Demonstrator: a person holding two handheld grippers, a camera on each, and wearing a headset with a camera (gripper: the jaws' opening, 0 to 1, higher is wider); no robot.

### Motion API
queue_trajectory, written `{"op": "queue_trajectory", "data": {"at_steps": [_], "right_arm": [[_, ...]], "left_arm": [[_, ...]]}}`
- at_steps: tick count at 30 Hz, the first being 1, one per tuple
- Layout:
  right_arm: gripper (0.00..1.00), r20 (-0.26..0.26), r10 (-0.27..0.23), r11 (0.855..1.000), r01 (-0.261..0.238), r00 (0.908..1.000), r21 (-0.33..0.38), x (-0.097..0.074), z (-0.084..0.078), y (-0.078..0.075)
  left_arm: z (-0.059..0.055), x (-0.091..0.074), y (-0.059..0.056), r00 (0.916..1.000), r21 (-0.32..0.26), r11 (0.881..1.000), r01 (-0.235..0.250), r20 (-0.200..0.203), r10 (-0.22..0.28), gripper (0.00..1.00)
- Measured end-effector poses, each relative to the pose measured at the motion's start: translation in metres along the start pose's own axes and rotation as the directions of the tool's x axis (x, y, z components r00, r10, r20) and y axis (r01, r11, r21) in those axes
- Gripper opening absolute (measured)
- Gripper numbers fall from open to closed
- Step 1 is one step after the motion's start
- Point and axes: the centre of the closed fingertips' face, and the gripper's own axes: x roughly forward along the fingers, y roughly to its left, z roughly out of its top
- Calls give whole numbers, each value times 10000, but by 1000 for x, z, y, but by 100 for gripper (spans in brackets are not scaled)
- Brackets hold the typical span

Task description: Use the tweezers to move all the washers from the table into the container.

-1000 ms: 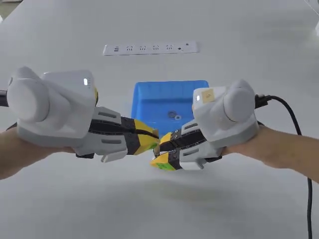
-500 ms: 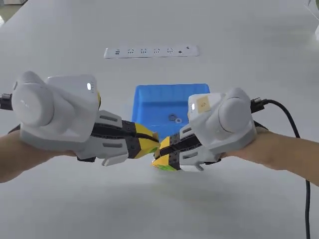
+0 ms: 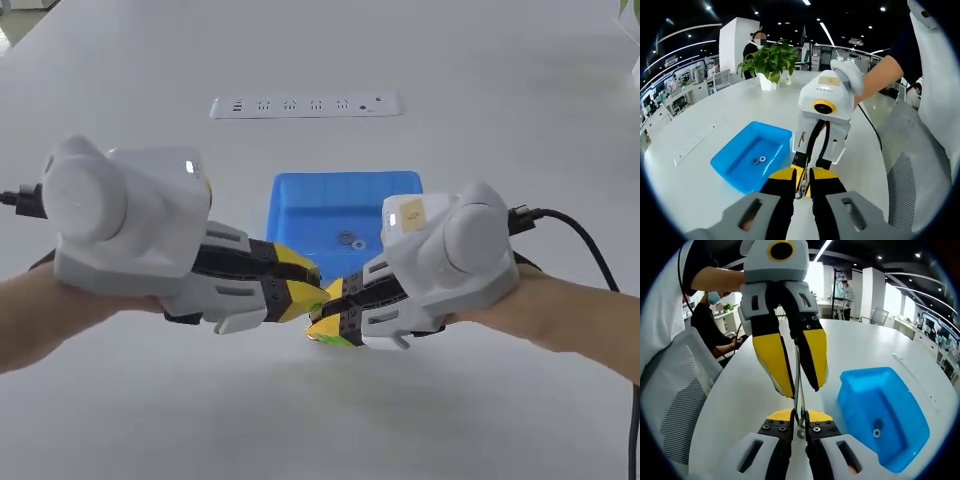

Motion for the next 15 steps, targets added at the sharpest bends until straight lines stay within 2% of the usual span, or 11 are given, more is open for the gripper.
{"op": "queue_trajectory", "data": {"at_steps": [5,9,15], "right_arm": [[9,28,-66,9999,66,10000,111,-2,1,-2],[9,123,-176,9995,172,9998,277,-5,6,-5],[9,182,-387,9985,379,9991,404,-12,15,-6]], "left_arm": [[-4,-4,1,9996,66,9999,-82,-256,84,24],[-8,-13,1,9990,69,9996,-287,-329,289,25],[-11,-24,1,9975,-458,9965,-704,-44,703,27]]}}
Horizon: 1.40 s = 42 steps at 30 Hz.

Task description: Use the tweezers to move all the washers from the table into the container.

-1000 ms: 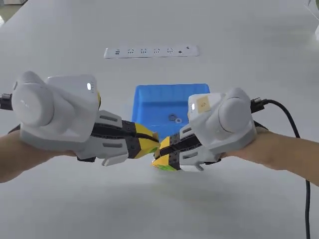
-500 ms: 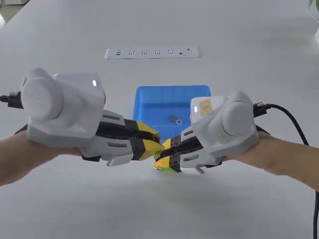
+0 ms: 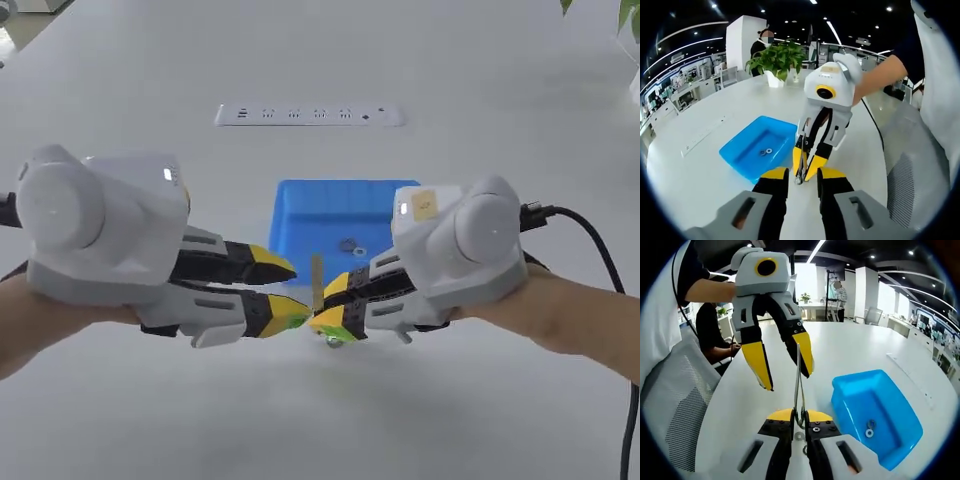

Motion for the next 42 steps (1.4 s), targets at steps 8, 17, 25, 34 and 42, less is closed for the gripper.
{"op": "queue_trajectory", "data": {"at_steps": [8,17,25,34,42], "right_arm": [[9,-24,-221,9997,221,9998,-55,-17,8,1],[9,332,-643,9979,641,9974,52,-39,29,-1],[9,448,-744,9970,752,9962,-165,-48,48,-3],[9,437,-936,9949,950,9947,-324,-62,58,-17],[9,638,-1575,9871,1589,9855,-189,-72,67,-55]], "left_arm": [[-7,-17,-2,9985,-209,9985,-513,184,517,42],[-10,-34,-6,9899,-470,9922,-1152,774,1186,65],[-21,-38,-12,9862,-629,9877,-1434,746,1480,79],[-30,-42,-10,9802,-1239,9786,-1643,905,1760,100],[-41,-44,-3,9725,-1292,9686,-2123,690,2224,99]]}}
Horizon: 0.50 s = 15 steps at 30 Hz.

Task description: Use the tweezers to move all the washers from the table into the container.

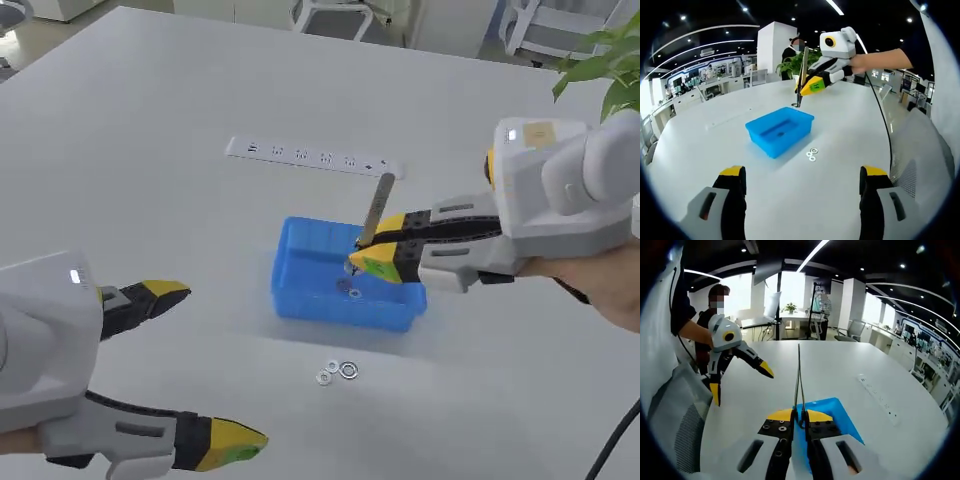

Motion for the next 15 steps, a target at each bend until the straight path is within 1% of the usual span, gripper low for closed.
{"op": "queue_trajectory", "data": {"at_steps": [4,7,10,12,13,15], "right_arm": [[9,-95,-243,9997,244,9997,95,6,-6,-17],[9,-185,-339,9992,343,9993,227,13,-13,-26],[9,-488,-446,9985,460,9978,295,23,-29,-36],[9,-676,-408,9982,437,9969,421,30,-41,-40],[9,-721,-386,9983,417,9966,418,32,-43,-40],[9,-909,-364,9981,408,9952,463,38,-54,-43]], "left_arm": [[-3,-1,-1,10000,-104,9999,10,-11,-10,99],[-8,-1,-1,9998,-54,10000,21,-181,-22,100],[-12,-1,-1,9996,-100,9999,13,-297,-16,100],[-14,-2,1,9994,-154,9999,-14,-340,9,100],[-16,-2,1,9993,-180,9998,-23,-384,16,100],[-16,-5,2,9991,-165,9998,-61,-424,54,99]]}}
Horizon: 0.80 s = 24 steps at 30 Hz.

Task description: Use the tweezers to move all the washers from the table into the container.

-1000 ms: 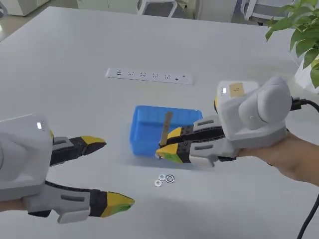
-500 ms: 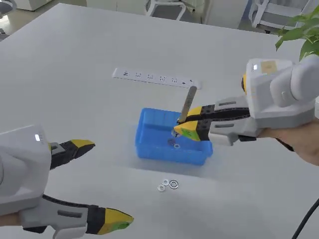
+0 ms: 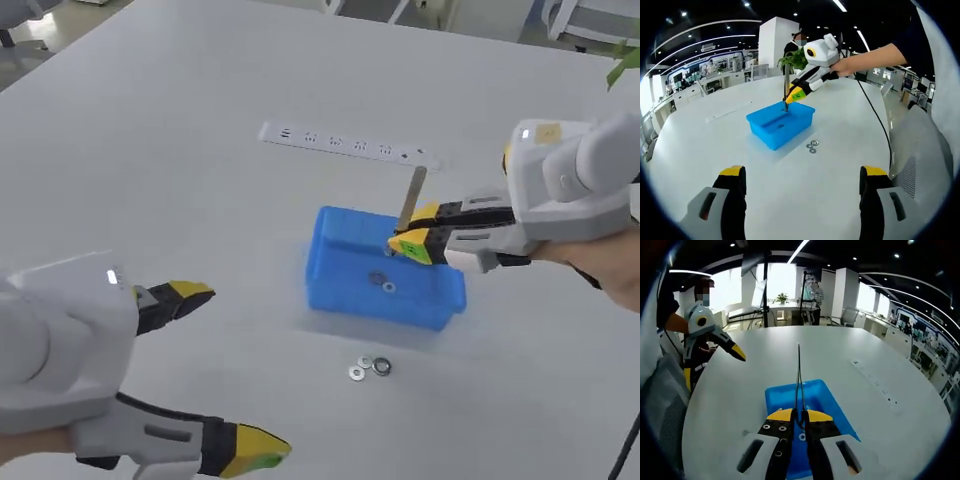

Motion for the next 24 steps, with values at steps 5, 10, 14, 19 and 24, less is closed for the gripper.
{"op": "queue_trajectory", "data": {"at_steps": [5,10,14,19,24], "right_arm": [[9,-169,23,9997,-19,9999,249,15,-14,-3],[9,-257,185,9992,-176,9995,370,23,-20,-1],[9,-290,188,9992,-177,9994,362,26,-24,0],[9,-219,210,9984,-199,9995,527,27,-25,0],[9,-243,256,9980,-242,9994,584,28,-28,1]], "left_arm": [[-8,-7,5,9999,-135,9999,-77,-143,75,99],[-16,-8,3,9989,-130,9999,-90,-461,84,99],[-19,-9,-1,9983,-212,9997,-82,-577,70,99],[-21,-11,-1,9977,-260,9996,-124,-663,106,99],[-21,-11,-1,9976,-317,9994,-110,-693,88,99]]}}
